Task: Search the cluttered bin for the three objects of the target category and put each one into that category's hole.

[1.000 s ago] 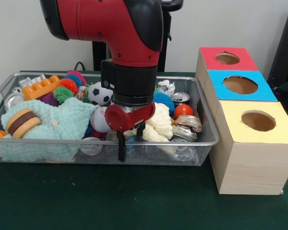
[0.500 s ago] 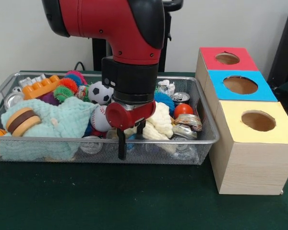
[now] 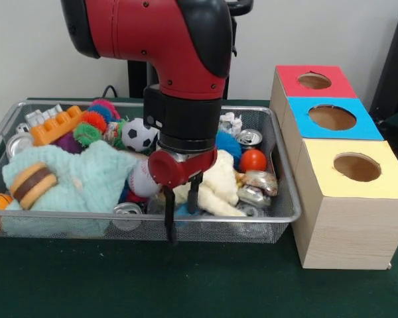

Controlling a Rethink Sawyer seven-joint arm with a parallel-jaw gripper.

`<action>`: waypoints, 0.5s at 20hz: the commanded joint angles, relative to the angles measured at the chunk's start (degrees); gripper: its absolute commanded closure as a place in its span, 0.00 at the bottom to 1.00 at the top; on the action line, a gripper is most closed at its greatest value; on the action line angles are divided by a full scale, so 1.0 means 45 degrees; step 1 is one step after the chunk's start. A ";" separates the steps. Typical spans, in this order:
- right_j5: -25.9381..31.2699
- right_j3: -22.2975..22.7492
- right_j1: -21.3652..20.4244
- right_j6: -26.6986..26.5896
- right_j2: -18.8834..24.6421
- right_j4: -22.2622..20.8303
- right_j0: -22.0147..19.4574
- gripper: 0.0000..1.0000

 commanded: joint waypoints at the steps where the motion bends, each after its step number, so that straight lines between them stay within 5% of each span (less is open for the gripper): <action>1: 0.3286 -0.0382 0.0841 0.1873 0.0266 0.0406 0.0425 0.00; 10: 0.4331 -0.2357 0.1476 0.1676 0.0594 0.0596 0.0854 0.00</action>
